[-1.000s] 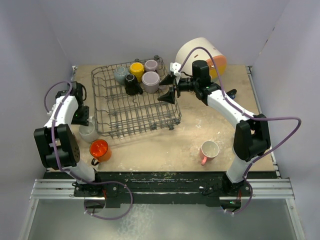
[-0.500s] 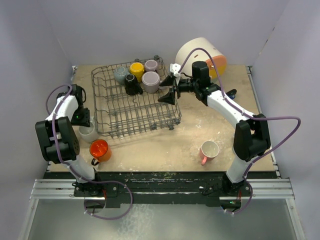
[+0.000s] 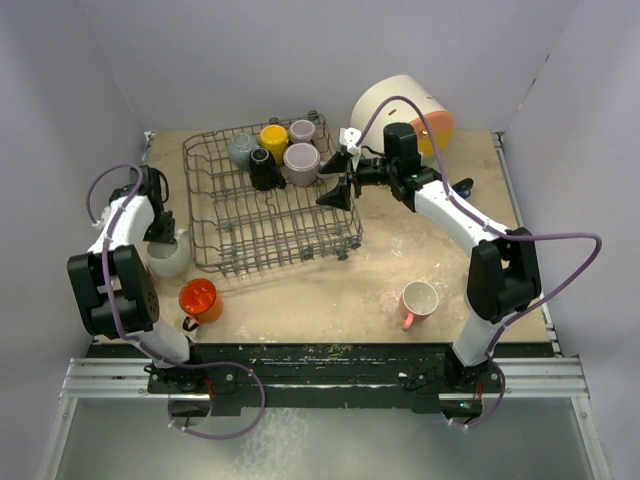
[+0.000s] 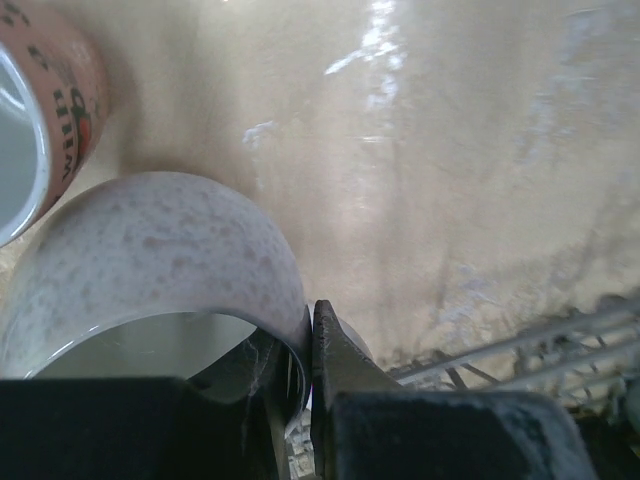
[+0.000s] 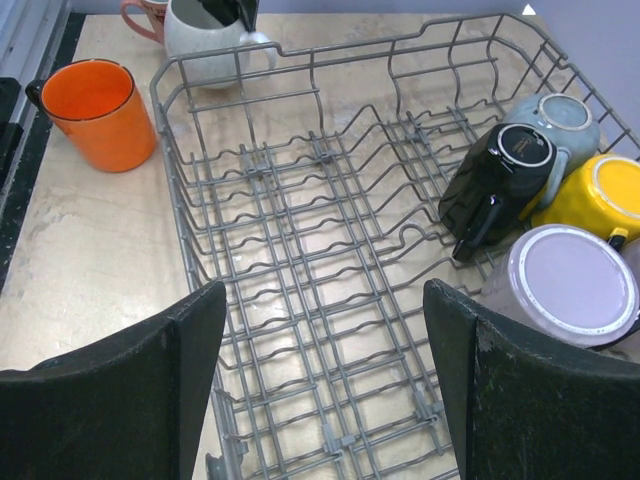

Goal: Load the cups into the dish rack
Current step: Pick up the cup at the center of the board.

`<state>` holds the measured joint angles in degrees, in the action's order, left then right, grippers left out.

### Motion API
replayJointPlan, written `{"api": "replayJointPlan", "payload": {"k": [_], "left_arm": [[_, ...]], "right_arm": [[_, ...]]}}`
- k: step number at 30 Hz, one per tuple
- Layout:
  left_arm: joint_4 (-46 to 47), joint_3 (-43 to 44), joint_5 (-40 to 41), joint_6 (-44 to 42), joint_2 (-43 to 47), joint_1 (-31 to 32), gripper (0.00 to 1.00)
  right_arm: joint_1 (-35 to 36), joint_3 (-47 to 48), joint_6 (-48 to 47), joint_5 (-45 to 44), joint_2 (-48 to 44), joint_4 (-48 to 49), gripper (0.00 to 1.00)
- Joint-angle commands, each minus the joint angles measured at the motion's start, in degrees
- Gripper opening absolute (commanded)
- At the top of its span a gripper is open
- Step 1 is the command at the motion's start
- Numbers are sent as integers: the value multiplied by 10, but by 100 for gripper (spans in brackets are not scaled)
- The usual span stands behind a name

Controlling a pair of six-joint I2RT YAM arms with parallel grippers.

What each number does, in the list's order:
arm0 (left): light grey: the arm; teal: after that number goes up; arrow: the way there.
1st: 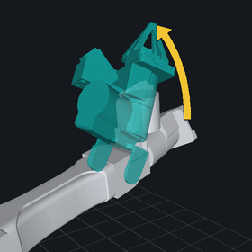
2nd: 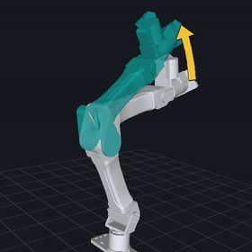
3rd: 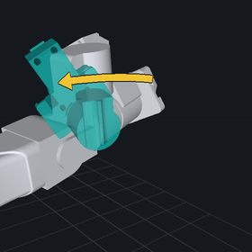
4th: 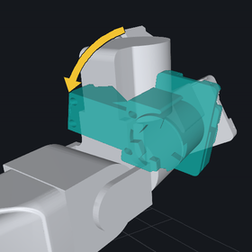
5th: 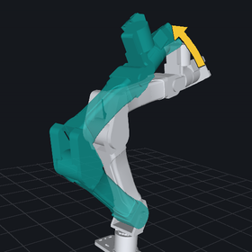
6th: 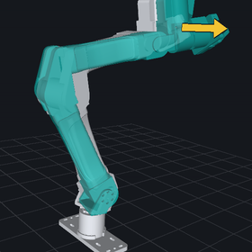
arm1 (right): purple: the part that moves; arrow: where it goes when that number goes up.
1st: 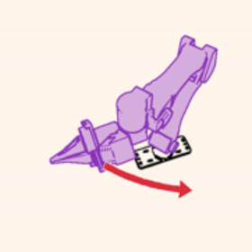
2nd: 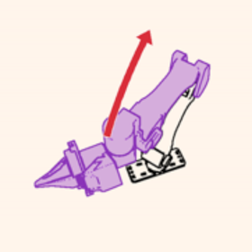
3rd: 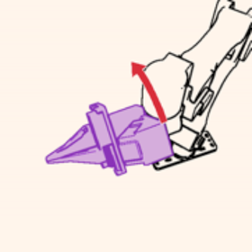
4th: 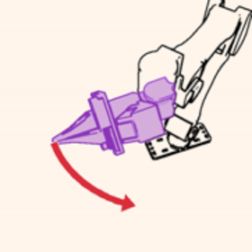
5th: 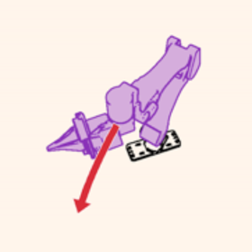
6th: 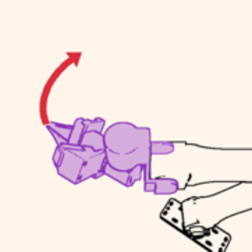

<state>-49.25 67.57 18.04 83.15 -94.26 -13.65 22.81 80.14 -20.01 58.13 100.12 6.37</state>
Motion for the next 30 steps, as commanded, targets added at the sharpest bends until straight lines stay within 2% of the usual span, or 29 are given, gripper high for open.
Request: {"api": "replayJointPlan", "payload": {"k": [1, 5, 17, 23, 30], "left_arm": [[60, 1, 52, -72, 84, -5, 0], [89, -7, 77, -116, 127, -5, 0], [124, 33, 127, -280, 209, -5, 0], [183, 37, 65, -356, 246, -4, 0], [231, 52, -53, -393, 258, -4, 0]], "right_arm": [[-1, 32, -22, 16, -12, -34, 82], [-1, 55, -44, 5, -16, -70, 82], [0, 57, -43, 3, -43, -91, 82], [-1, 72, -30, 10, -41, -88, 82], [-1, 73, 1, 19, -48, -61, 82]]}}
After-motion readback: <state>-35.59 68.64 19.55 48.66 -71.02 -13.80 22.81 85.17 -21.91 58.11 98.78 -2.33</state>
